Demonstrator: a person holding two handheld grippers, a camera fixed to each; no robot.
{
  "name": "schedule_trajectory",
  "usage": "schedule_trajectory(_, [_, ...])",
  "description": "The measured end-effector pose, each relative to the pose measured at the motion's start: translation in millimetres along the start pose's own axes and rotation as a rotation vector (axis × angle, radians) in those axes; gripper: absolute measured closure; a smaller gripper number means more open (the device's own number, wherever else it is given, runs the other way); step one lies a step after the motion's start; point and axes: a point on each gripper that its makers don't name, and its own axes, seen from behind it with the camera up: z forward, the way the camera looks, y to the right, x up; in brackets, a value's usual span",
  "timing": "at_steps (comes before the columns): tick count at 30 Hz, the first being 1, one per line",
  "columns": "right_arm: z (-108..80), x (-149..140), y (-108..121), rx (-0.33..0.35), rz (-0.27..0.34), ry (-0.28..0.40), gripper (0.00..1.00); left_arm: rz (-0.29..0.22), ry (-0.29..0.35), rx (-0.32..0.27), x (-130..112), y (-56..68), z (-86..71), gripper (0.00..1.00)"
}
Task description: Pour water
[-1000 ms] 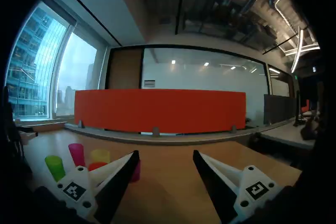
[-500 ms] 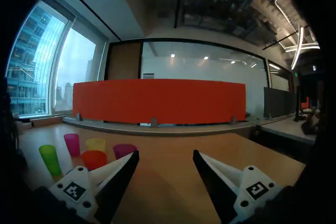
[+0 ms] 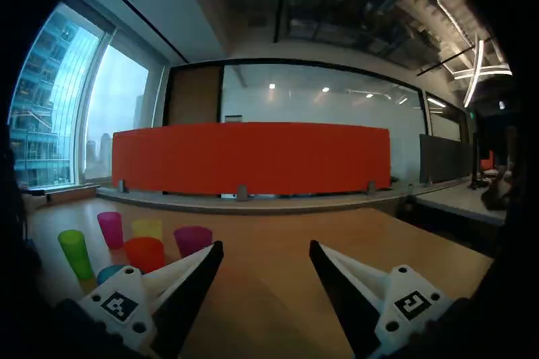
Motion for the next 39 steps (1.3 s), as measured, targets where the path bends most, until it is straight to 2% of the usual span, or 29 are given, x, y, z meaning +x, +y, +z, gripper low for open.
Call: schedule_trajectory(39, [-3.0,0.5,-1.3,0.006,0.0,-0.004,0.0,0.0,0.0,0.0,0.2,0.0,-0.5,0.04])
